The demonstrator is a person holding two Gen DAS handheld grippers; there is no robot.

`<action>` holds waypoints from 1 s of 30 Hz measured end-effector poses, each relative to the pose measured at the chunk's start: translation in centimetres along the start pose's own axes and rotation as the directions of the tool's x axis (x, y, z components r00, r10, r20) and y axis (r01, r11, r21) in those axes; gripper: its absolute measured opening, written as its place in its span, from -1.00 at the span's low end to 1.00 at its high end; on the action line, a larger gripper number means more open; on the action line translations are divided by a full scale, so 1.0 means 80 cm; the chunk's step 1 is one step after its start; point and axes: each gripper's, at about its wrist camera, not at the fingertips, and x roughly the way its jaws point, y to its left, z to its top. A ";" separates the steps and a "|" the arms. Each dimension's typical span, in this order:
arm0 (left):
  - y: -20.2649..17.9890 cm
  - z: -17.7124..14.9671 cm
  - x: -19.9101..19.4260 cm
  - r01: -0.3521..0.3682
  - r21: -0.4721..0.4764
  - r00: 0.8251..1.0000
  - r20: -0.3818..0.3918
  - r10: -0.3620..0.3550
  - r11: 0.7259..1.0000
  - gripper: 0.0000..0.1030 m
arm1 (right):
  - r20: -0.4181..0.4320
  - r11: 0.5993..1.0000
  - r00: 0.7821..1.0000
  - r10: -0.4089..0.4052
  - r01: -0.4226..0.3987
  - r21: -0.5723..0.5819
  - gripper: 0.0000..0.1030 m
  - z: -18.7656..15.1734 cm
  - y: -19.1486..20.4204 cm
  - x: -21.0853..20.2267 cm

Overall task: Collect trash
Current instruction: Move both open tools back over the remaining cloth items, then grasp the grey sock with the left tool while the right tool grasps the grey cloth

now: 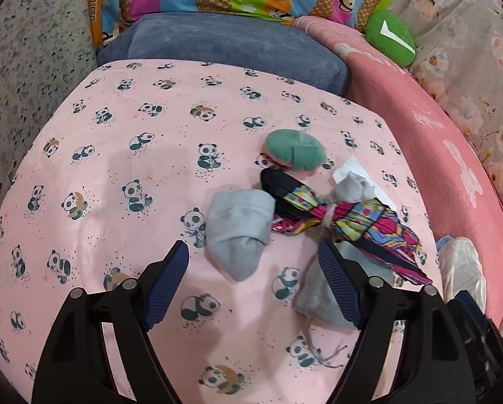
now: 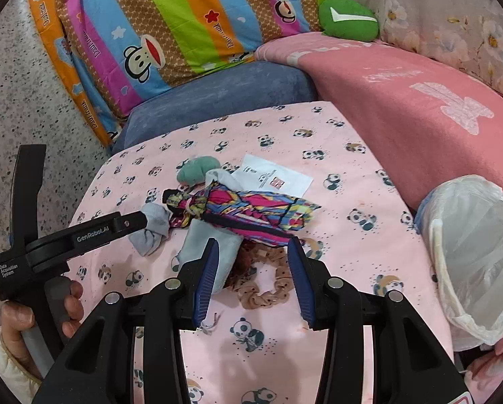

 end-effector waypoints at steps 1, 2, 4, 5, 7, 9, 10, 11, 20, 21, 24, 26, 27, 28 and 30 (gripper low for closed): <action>0.003 0.001 0.005 0.001 0.000 1.000 -0.006 -0.001 1.000 0.39 | -0.013 1.000 1.000 0.008 -0.008 -0.002 -0.18 -0.002 0.004 0.007; 0.005 0.002 0.009 0.005 0.002 1.000 -0.012 -0.005 1.000 0.34 | -0.027 1.000 0.999 0.018 -0.018 -0.004 -0.18 -0.004 0.008 0.013; 0.006 0.004 0.019 0.009 0.006 1.000 -0.026 -0.009 1.000 0.29 | -0.051 0.999 0.998 0.033 -0.033 -0.003 -0.18 -0.008 0.017 0.027; 0.007 0.004 0.023 0.012 0.008 0.999 -0.033 -0.011 1.000 0.21 | -0.063 0.999 0.997 0.038 -0.038 -0.003 -0.18 -0.010 0.020 0.032; 0.007 0.005 0.033 0.023 0.012 0.998 -0.051 -0.023 1.000 0.09 | -0.085 0.999 0.995 0.046 -0.046 -0.005 -0.18 -0.015 0.025 0.043; 0.008 0.004 0.040 0.032 0.012 0.997 -0.067 -0.031 0.999 -0.08 | -0.107 0.999 0.993 0.052 -0.053 -0.008 -0.18 -0.020 0.029 0.052; 0.008 0.003 0.043 0.033 0.014 0.997 -0.073 -0.032 0.999 -0.18 | -0.114 0.999 0.992 0.051 -0.053 -0.009 -0.20 -0.022 0.031 0.056; 0.008 0.003 0.045 0.032 0.016 0.997 -0.076 -0.031 0.999 -0.27 | -0.123 0.999 0.991 0.052 -0.054 -0.010 -0.25 -0.024 0.032 0.060; 0.008 -0.002 0.035 0.048 0.027 0.997 -0.069 -0.046 0.998 -0.67 | -0.140 0.995 0.986 0.085 -0.090 -0.029 -0.87 -0.027 0.041 0.062; 0.007 -0.003 0.033 0.050 0.026 0.997 -0.066 -0.048 0.998 -0.68 | -0.129 0.995 0.988 0.087 -0.092 -0.036 -0.87 -0.025 0.043 0.057; 0.004 -0.005 0.020 0.055 0.030 0.997 -0.051 -0.053 0.998 -0.70 | -0.093 0.993 0.991 0.100 -0.105 -0.050 -0.88 -0.017 0.048 0.039; 0.000 -0.006 0.009 0.056 0.038 0.998 -0.039 -0.055 0.998 -0.70 | -0.065 0.992 0.992 0.106 -0.110 -0.055 -0.88 -0.010 0.049 0.025; -0.002 -0.006 0.004 0.058 0.042 0.998 -0.033 -0.056 0.997 -0.70 | -0.049 0.992 0.993 0.106 -0.109 -0.058 -0.88 -0.007 0.049 0.018; -0.005 -0.006 -0.002 0.061 0.045 0.998 -0.028 -0.060 0.997 -0.70 | -0.036 0.992 0.994 0.107 -0.109 -0.059 -0.88 -0.004 0.049 0.012; -0.011 -0.006 -0.014 0.071 0.050 0.997 -0.017 -0.070 0.996 -0.70 | -0.008 0.993 0.995 0.104 -0.105 -0.060 -0.88 0.002 0.047 -0.002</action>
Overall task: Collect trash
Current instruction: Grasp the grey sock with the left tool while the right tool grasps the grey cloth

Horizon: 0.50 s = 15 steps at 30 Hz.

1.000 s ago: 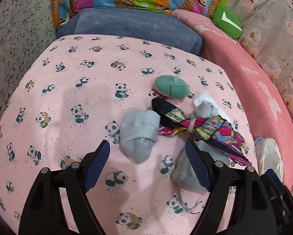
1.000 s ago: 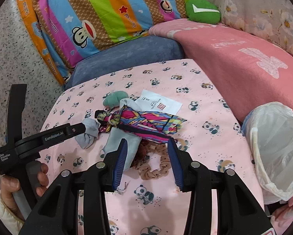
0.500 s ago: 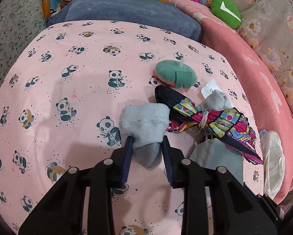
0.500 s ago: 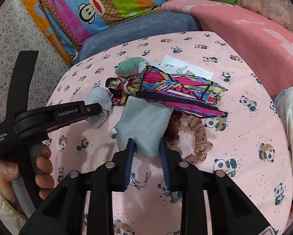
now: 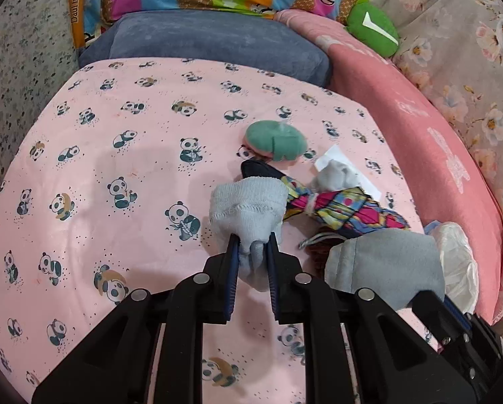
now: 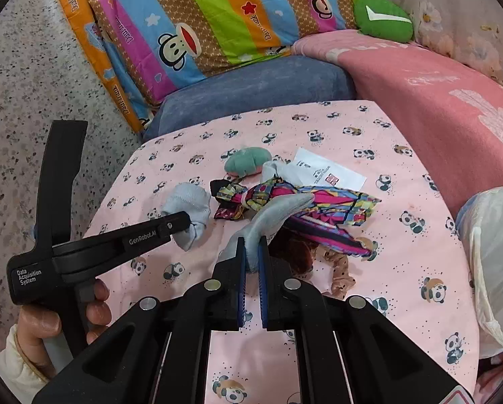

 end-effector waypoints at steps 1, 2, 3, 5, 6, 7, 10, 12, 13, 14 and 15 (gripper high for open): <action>-0.004 0.000 -0.006 0.006 0.005 1.000 0.007 -0.006 1.000 -0.70 | 0.012 1.000 1.000 -0.003 0.003 0.000 -0.88 0.002 0.000 -0.006; -0.009 0.000 -0.012 0.012 0.012 1.000 0.014 -0.012 1.000 -0.70 | 0.026 1.000 1.000 -0.004 0.004 0.003 -0.88 0.004 -0.002 -0.013; -0.014 -0.001 -0.019 0.015 0.020 1.000 0.021 -0.015 1.000 -0.70 | 0.036 1.000 0.999 -0.005 0.005 0.008 -0.88 0.007 -0.004 -0.020; -0.027 -0.002 -0.030 0.028 0.038 0.999 0.032 -0.029 0.999 -0.70 | 0.059 1.000 0.998 -0.010 0.009 0.017 -0.88 0.010 -0.010 -0.033; -0.033 -0.003 -0.035 0.034 0.047 0.999 0.037 -0.036 0.998 -0.70 | 0.073 1.000 0.997 -0.015 0.013 0.023 -0.88 0.012 -0.014 -0.041; -0.041 -0.004 -0.040 0.042 0.058 0.998 0.041 -0.044 0.997 -0.70 | 0.085 0.999 0.996 -0.019 0.017 0.029 -0.88 0.013 -0.017 -0.048; -0.065 -0.007 -0.053 0.065 0.095 0.997 0.045 -0.070 0.993 -0.70 | 0.118 0.998 0.992 -0.035 0.029 0.051 -0.88 0.016 -0.030 -0.070; -0.082 -0.009 -0.059 0.078 0.121 0.995 0.049 -0.084 0.990 -0.70 | 0.139 0.997 0.989 -0.048 0.039 0.069 -0.88 0.016 -0.042 -0.084; -0.092 -0.011 -0.062 0.084 0.134 0.995 0.051 -0.091 0.987 -0.70 | 0.148 0.996 0.987 -0.055 0.044 0.078 -0.88 0.016 -0.048 -0.090; -0.101 -0.012 -0.065 0.090 0.146 0.994 0.051 -0.098 0.985 -0.70 | 0.158 0.995 0.985 -0.063 0.049 0.088 -0.88 0.016 -0.055 -0.097; -0.110 -0.013 -0.067 0.097 0.158 0.993 0.051 -0.106 0.983 -0.70 | 0.168 0.994 0.983 -0.071 0.055 0.099 -0.88 0.016 -0.062 -0.104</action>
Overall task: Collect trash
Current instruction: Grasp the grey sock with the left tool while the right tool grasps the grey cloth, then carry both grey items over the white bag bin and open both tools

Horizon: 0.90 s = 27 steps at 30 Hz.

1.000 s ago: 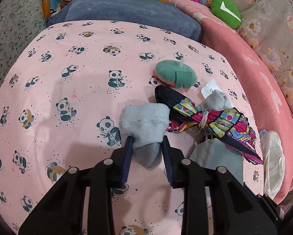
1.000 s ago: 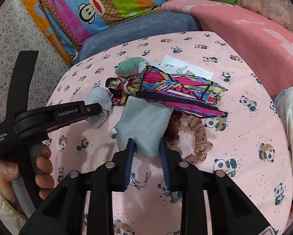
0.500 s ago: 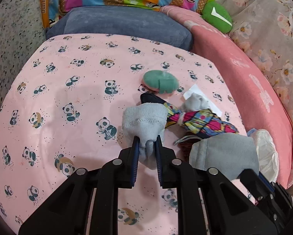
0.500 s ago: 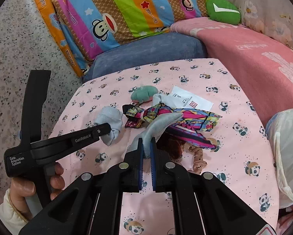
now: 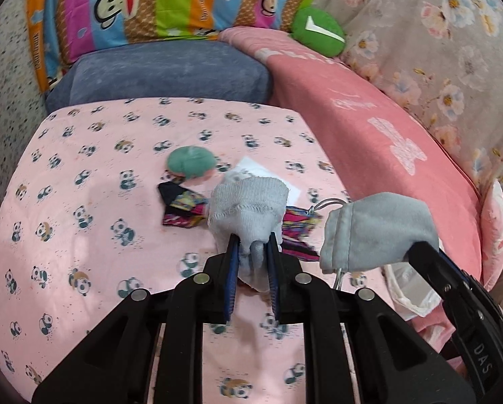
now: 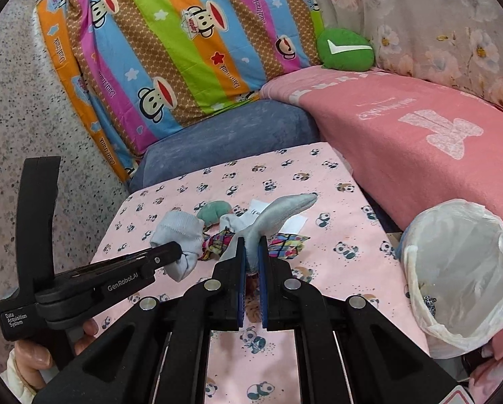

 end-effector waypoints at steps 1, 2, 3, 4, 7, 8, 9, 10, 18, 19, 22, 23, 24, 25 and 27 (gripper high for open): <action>-0.010 0.000 -0.001 0.007 0.014 1.000 0.000 -0.007 1.000 -0.70 | 0.009 1.000 1.000 -0.007 0.007 0.009 -0.88 0.000 -0.008 -0.006; -0.021 -0.001 -0.001 0.013 0.028 1.000 0.000 -0.013 1.000 -0.70 | 0.020 1.000 1.000 -0.016 0.016 0.021 -0.88 0.002 -0.017 -0.013; -0.031 -0.001 -0.002 0.020 0.041 1.000 0.001 -0.020 0.999 -0.70 | 0.027 0.999 0.999 -0.022 0.022 0.030 -0.88 0.003 -0.025 -0.018; -0.042 -0.002 -0.002 0.028 0.055 1.000 0.000 -0.028 0.998 -0.70 | 0.035 0.999 0.999 -0.029 0.028 0.039 -0.88 0.004 -0.032 -0.023; -0.074 -0.004 -0.002 0.048 0.094 0.999 -0.004 -0.048 0.994 -0.70 | 0.055 0.997 0.997 -0.053 0.049 0.066 -0.88 0.005 -0.057 -0.039; -0.085 -0.004 -0.001 0.056 0.106 0.998 -0.006 -0.055 0.993 -0.70 | 0.062 0.996 0.996 -0.061 0.057 0.075 -0.88 0.005 -0.066 -0.044; -0.095 -0.005 0.000 0.064 0.119 0.998 -0.008 -0.063 0.991 -0.70 | 0.068 0.994 0.995 -0.070 0.064 0.085 -0.88 0.006 -0.074 -0.049; -0.105 -0.006 0.001 0.071 0.131 0.997 -0.011 -0.070 0.989 -0.70 | 0.074 0.993 0.994 -0.078 0.071 0.095 -0.88 0.006 -0.082 -0.054; -0.182 -0.021 0.011 0.117 0.228 0.993 -0.040 -0.111 0.967 -0.70 | 0.119 0.972 0.981 -0.153 0.128 0.196 -0.88 0.005 -0.154 -0.093; -0.189 -0.023 0.013 0.122 0.239 0.992 -0.044 -0.115 0.963 -0.70 | 0.121 0.969 0.979 -0.163 0.135 0.207 -0.88 0.005 -0.161 -0.096; -0.210 -0.027 0.018 0.135 0.266 0.991 -0.057 -0.124 0.954 -0.70 | 0.128 0.958 0.974 -0.189 0.154 0.241 -0.88 0.001 -0.185 -0.106; -0.217 -0.029 0.019 0.139 0.275 0.990 -0.062 -0.127 0.951 -0.70 | 0.130 0.955 0.972 -0.197 0.160 0.251 -0.88 -0.001 -0.192 -0.109; -0.224 -0.030 0.021 0.142 0.283 0.990 -0.065 -0.129 0.948 -0.70 | 0.131 0.951 0.970 -0.205 0.165 0.261 -0.88 -0.002 -0.199 -0.112; -0.230 -0.031 0.022 0.146 0.292 0.989 -0.069 -0.132 0.945 -0.70 | 0.133 0.948 0.968 -0.211 0.170 0.270 -0.88 -0.003 -0.205 -0.115; -0.242 -0.033 0.025 0.154 0.306 0.988 -0.075 -0.138 0.939 -0.70 | 0.135 0.941 0.965 -0.224 0.178 0.287 -0.88 -0.006 -0.218 -0.119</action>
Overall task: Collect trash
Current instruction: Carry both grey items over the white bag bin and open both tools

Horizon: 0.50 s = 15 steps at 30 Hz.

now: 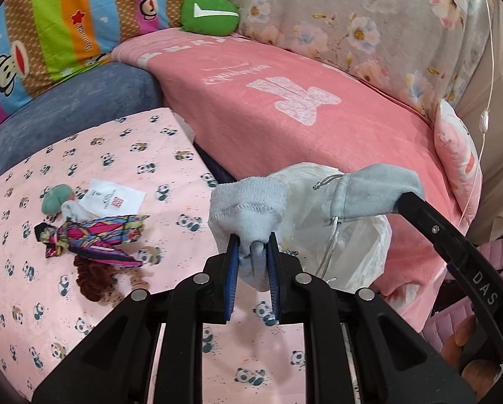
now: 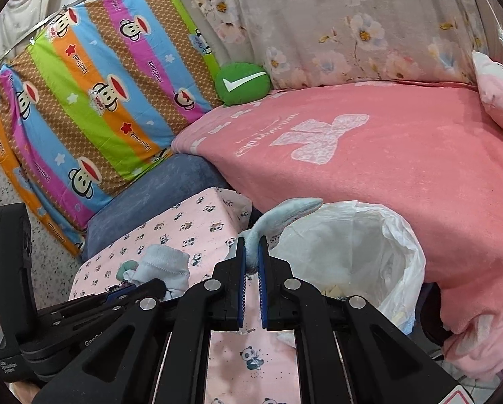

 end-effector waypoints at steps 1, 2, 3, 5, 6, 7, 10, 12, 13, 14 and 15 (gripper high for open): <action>-0.006 0.001 0.002 0.004 0.007 1.000 -0.002 -0.004 1.000 -0.70 | 0.003 1.000 1.000 -0.005 0.005 0.006 -0.88 0.000 -0.005 -0.001; -0.011 0.002 0.004 0.009 0.014 1.000 -0.004 -0.009 1.000 -0.70 | 0.004 1.000 1.000 -0.010 0.010 0.013 -0.88 0.000 -0.011 -0.001; -0.016 0.003 0.006 0.014 0.021 1.000 -0.005 -0.013 1.000 -0.70 | 0.006 1.000 1.000 -0.016 0.016 0.018 -0.88 0.000 -0.016 -0.002; -0.026 0.006 0.009 0.020 0.034 1.000 -0.007 -0.020 0.999 -0.70 | 0.008 0.999 1.000 -0.025 0.025 0.028 -0.88 0.000 -0.025 -0.002; -0.030 0.007 0.011 0.023 0.039 1.000 -0.009 -0.023 0.999 -0.70 | 0.009 0.999 1.000 -0.029 0.029 0.033 -0.88 0.001 -0.030 -0.002; -0.034 0.008 0.013 0.027 0.043 1.000 -0.011 -0.027 0.999 -0.70 | 0.009 0.999 0.999 -0.033 0.032 0.037 -0.88 0.001 -0.034 -0.002; -0.047 0.010 0.021 0.040 0.056 0.999 -0.020 -0.039 0.998 -0.69 | 0.010 0.998 0.999 -0.045 0.044 0.049 -0.88 0.002 -0.045 -0.001; -0.053 0.012 0.027 0.049 0.064 0.998 -0.028 -0.047 0.997 -0.69 | 0.012 0.997 0.998 -0.054 0.053 0.057 -0.88 0.002 -0.052 0.000; -0.056 0.013 0.030 0.054 0.068 0.998 -0.031 -0.052 0.996 -0.69 | 0.012 0.997 0.998 -0.057 0.056 0.061 -0.88 0.003 -0.055 0.000; -0.060 0.014 0.033 0.059 0.071 0.998 -0.035 -0.057 0.996 -0.69 | 0.011 0.996 0.998 -0.060 0.059 0.065 -0.88 0.003 -0.058 0.001; -0.063 0.014 0.036 0.064 0.074 0.997 -0.039 -0.061 0.995 -0.69 | 0.011 0.996 0.998 -0.064 0.063 0.069 -0.88 0.003 -0.061 0.002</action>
